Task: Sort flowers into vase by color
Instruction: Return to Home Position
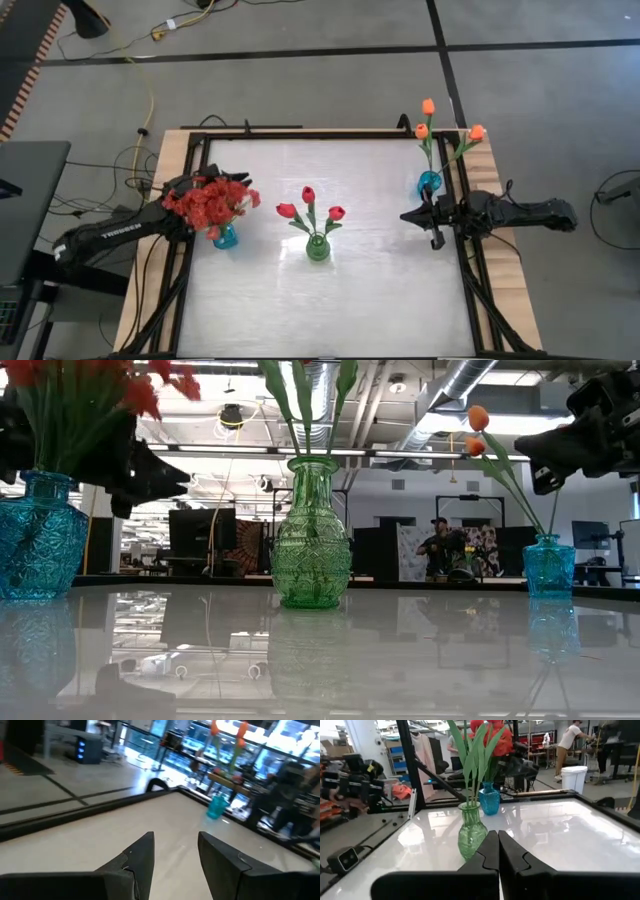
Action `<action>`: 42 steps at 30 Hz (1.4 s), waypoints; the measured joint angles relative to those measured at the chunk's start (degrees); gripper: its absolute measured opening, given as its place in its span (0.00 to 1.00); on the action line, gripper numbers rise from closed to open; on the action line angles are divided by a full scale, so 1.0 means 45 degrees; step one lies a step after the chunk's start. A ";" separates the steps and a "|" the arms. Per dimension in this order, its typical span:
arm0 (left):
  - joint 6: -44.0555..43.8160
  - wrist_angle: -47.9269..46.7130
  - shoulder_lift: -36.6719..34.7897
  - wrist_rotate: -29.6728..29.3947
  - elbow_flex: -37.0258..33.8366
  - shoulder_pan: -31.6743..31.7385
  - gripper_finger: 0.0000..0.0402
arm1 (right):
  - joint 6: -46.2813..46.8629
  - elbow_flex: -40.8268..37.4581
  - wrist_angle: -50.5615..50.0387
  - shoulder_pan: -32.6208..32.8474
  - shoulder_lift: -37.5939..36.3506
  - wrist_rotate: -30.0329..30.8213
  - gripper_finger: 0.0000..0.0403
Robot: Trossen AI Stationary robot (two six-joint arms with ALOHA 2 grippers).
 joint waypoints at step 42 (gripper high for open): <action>0.1571 -0.1572 0.0000 -0.6197 -0.0029 -0.3237 0.35 | -0.1488 0.0008 0.0095 -0.2331 0.0050 -0.0847 0.07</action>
